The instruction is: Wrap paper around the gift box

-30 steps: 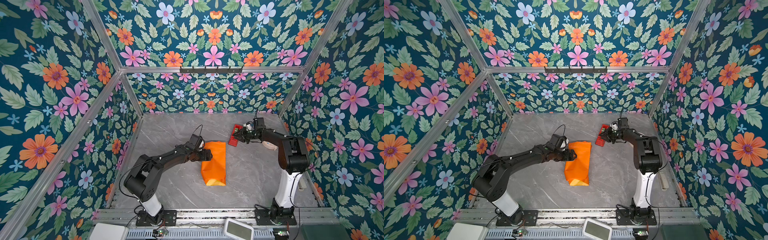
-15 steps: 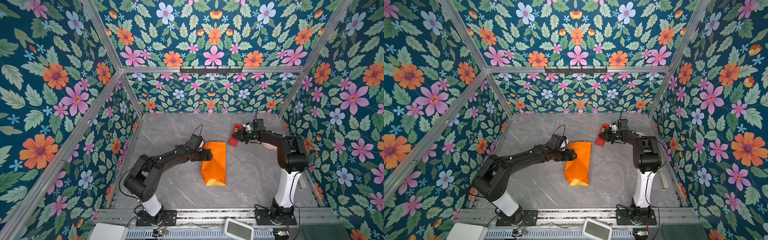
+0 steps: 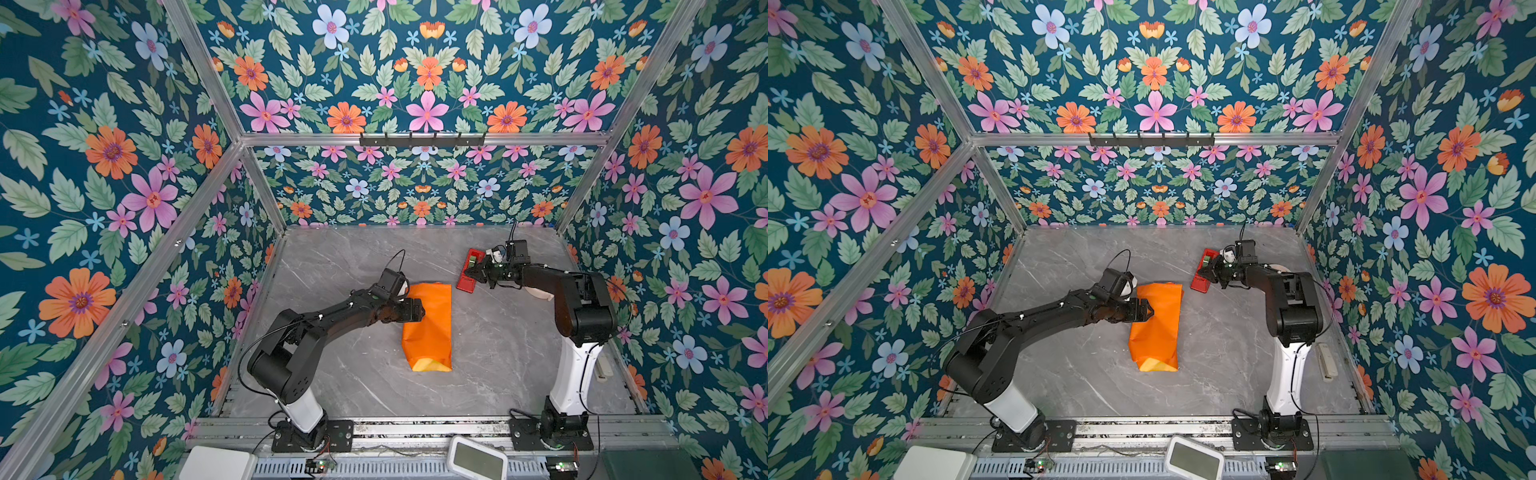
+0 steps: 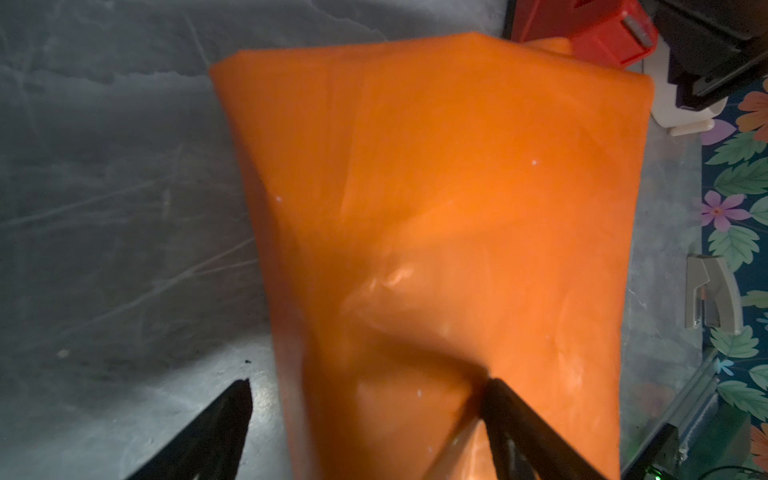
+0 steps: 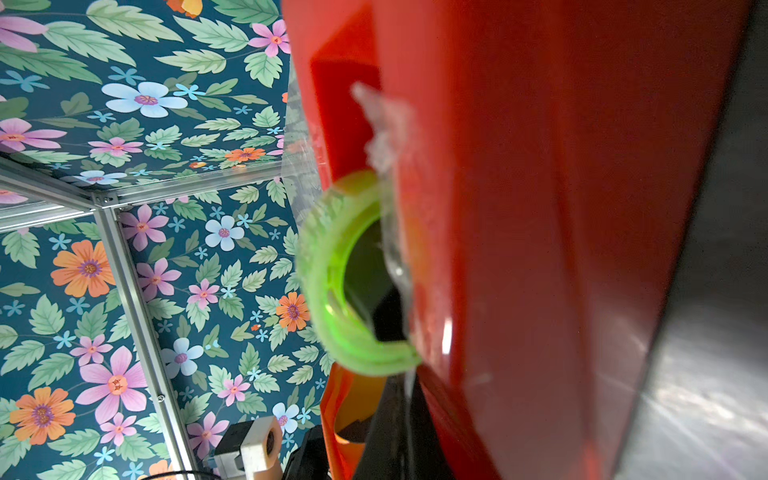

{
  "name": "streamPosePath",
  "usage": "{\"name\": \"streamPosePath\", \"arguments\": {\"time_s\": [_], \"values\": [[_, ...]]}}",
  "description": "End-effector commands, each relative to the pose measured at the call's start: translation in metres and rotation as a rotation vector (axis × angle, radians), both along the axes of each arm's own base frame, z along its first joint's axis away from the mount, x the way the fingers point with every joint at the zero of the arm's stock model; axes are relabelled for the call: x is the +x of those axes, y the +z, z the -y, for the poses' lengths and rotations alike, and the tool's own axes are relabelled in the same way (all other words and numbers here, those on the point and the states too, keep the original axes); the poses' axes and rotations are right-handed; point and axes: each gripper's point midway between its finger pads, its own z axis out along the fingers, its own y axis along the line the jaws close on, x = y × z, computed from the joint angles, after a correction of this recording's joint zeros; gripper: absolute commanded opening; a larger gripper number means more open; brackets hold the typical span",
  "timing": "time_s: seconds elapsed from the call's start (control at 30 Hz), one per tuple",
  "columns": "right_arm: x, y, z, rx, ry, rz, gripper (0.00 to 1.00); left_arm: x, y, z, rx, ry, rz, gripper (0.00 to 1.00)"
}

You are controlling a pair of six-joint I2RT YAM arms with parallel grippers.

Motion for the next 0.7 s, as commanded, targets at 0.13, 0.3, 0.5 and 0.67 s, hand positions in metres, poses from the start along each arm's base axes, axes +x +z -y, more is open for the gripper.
{"name": "streamPosePath", "arguments": {"time_s": [0.13, 0.3, 0.5, 0.67], "values": [[-0.006, -0.027, 0.01, -0.072, -0.06, -0.091, 0.0, -0.026, -0.035, -0.043, 0.225, 0.02, -0.106, 0.88], [-0.006, -0.025, 0.01, -0.073, -0.059, -0.089, 0.0, -0.026, -0.035, -0.043, 0.224, 0.021, -0.106, 0.88], [-0.006, -0.025, 0.01, -0.075, -0.057, -0.089, 0.0, -0.026, -0.036, -0.042, 0.223, 0.019, -0.108, 0.88], [-0.003, -0.015, 0.008, -0.063, -0.048, -0.066, 0.0, -0.026, -0.036, -0.043, 0.225, 0.019, -0.109, 0.88]]}}
